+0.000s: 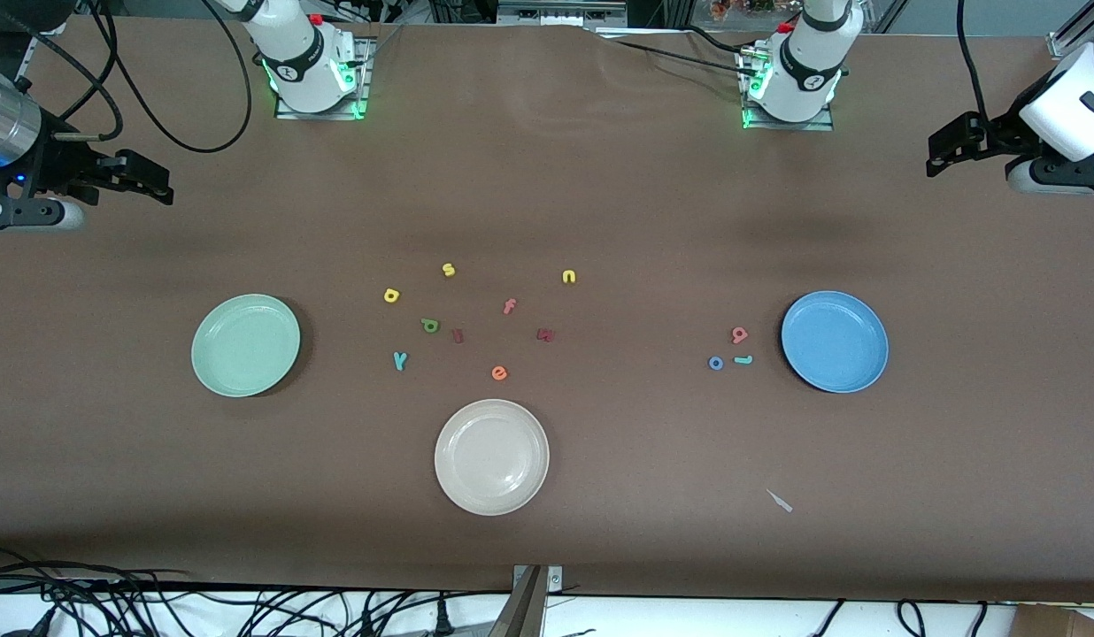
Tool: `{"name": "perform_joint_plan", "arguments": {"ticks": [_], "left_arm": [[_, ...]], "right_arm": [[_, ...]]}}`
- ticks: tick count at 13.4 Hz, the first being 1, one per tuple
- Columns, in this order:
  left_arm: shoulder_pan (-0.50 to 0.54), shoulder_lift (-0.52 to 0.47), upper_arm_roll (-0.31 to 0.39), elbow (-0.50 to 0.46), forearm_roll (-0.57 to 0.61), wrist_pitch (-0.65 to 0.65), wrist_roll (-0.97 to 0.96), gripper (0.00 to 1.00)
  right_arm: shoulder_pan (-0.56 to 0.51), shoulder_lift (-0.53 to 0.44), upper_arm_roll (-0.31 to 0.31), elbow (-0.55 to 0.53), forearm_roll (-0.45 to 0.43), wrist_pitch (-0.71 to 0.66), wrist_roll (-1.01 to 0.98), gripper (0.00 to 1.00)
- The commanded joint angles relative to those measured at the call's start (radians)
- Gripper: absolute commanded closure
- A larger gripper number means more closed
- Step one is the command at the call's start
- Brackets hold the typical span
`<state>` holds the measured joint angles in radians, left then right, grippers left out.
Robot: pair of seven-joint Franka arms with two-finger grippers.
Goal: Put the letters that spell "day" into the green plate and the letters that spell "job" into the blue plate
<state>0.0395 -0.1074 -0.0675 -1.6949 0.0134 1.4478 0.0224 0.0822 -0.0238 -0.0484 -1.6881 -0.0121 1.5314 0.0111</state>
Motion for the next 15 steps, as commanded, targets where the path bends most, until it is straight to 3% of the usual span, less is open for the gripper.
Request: {"name": "perform_joint_plan", "arguments": {"ticks": [1,9,15], "left_arm": [[0.002,0.015,0.002,0.034,-0.027,-0.023,-0.009,0.00],[-0.004,0.015,0.000,0.035,-0.029,-0.021,-0.009,0.00],[-0.004,0.018,0.002,0.035,-0.029,-0.021,-0.009,0.00]], "right_arm": [[0.001,-0.002,0.001,0.004,0.003,0.001,-0.002,0.00],[0.004,0.015,0.002,0.004,0.003,0.015,-0.016,0.00],[0.017,0.082,0.009,0.013,0.018,0.013,-0.023,0.00]]}}
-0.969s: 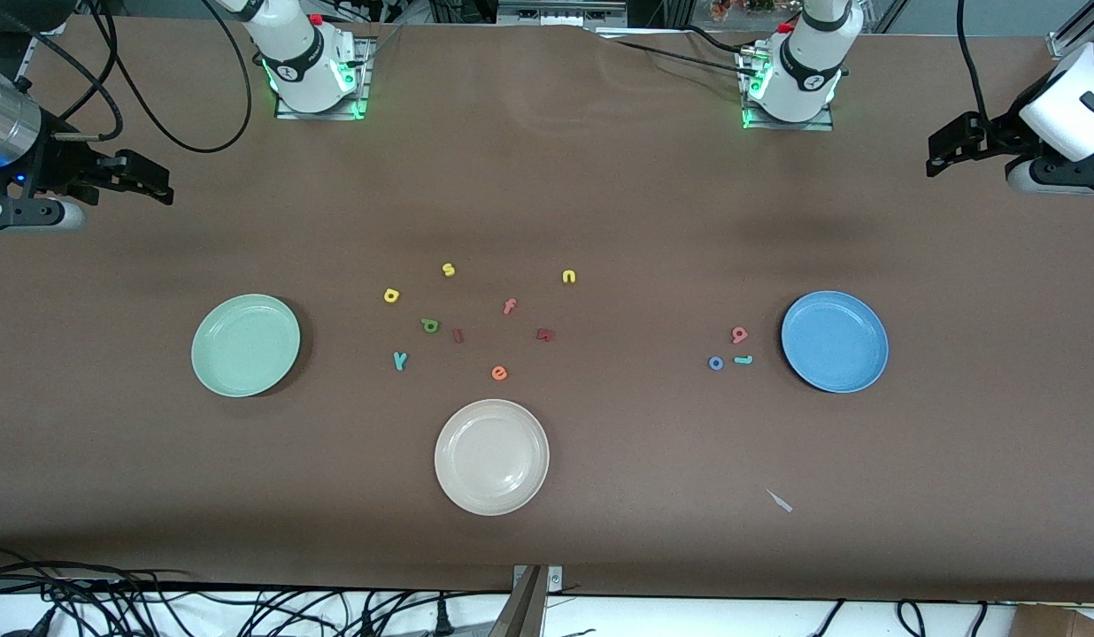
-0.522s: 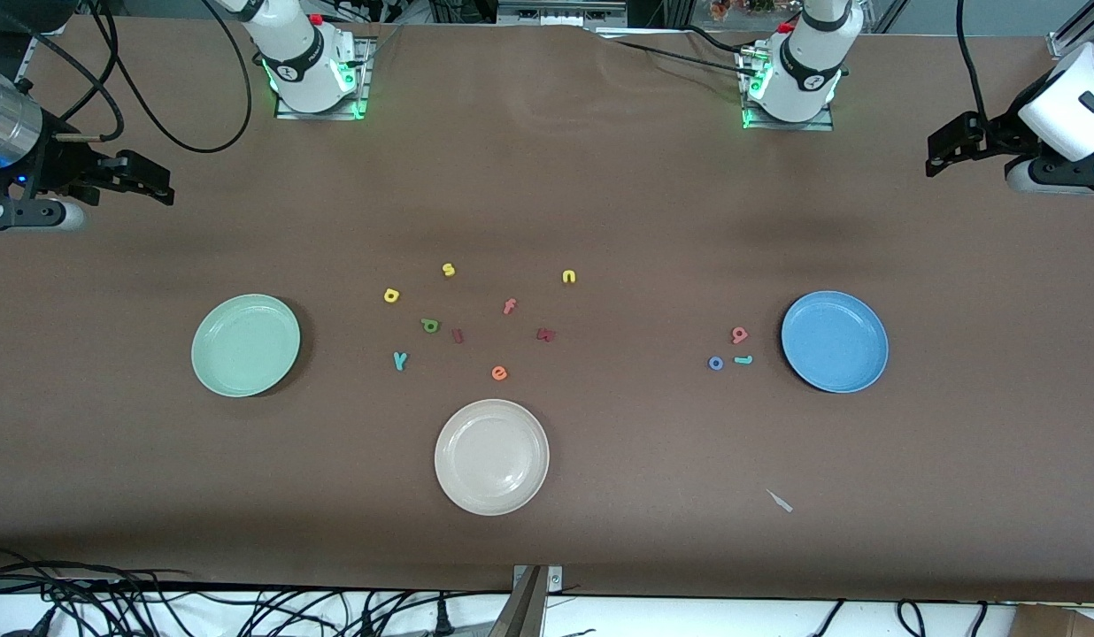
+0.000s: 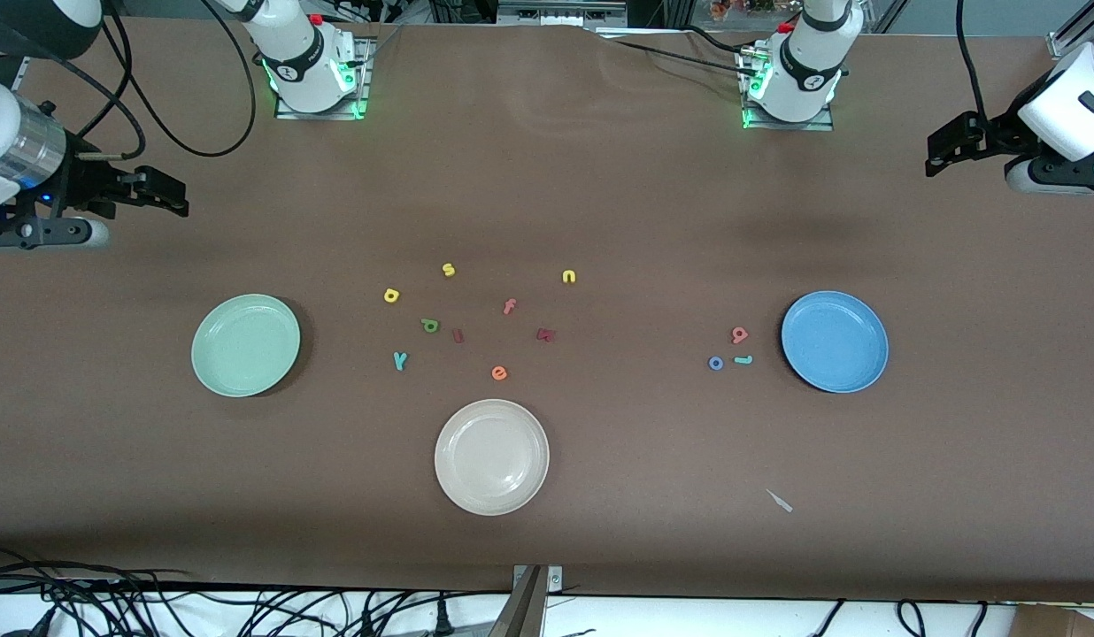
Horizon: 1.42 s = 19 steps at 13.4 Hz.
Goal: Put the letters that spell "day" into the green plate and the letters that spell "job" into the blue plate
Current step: 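Grasp the yellow letter with the right gripper while the left gripper grasps pink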
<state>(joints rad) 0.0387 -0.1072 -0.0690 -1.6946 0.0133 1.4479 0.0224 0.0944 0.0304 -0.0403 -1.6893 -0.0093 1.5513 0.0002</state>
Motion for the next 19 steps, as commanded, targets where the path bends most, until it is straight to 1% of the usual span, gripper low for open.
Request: {"name": "perform_joint_plan", "arguments": {"ticks": [1,5,10,12,13,15,17,19], "left_arm": [[-0.003,0.018,0.002,0.035,-0.029,-0.021,-0.009,0.00],[-0.005,0.020,0.001,0.044,-0.027,-0.023,-0.009,0.00],[-0.006,0.023,0.001,0.049,-0.026,-0.023,-0.007,0.00],[-0.011,0.023,-0.006,0.049,-0.026,-0.023,-0.007,0.00],[-0.011,0.023,-0.017,0.049,-0.017,-0.023,-0.007,0.00],[-0.011,0.026,-0.028,0.049,-0.010,-0.021,-0.007,0.00],[-0.005,0.029,-0.026,0.049,-0.018,-0.012,-0.004,0.00],[-0.017,0.038,-0.029,0.049,0.017,0.040,0.002,0.00]], "right_arm": [[0.022,0.034,0.000,0.005,0.015,-0.017,-0.011,0.00],[0.074,0.056,0.000,-0.010,0.017,-0.008,0.006,0.00],[0.142,0.062,0.003,-0.125,0.020,0.130,0.141,0.00],[0.165,0.059,0.028,-0.186,0.020,0.200,0.213,0.00],[0.165,0.059,0.049,-0.199,0.020,0.216,0.249,0.00],[0.166,0.069,0.071,-0.211,0.020,0.240,0.299,0.00],[0.166,0.072,0.091,-0.281,0.020,0.339,0.346,0.00],[0.166,0.077,0.128,-0.364,0.020,0.474,0.394,0.00]]}}
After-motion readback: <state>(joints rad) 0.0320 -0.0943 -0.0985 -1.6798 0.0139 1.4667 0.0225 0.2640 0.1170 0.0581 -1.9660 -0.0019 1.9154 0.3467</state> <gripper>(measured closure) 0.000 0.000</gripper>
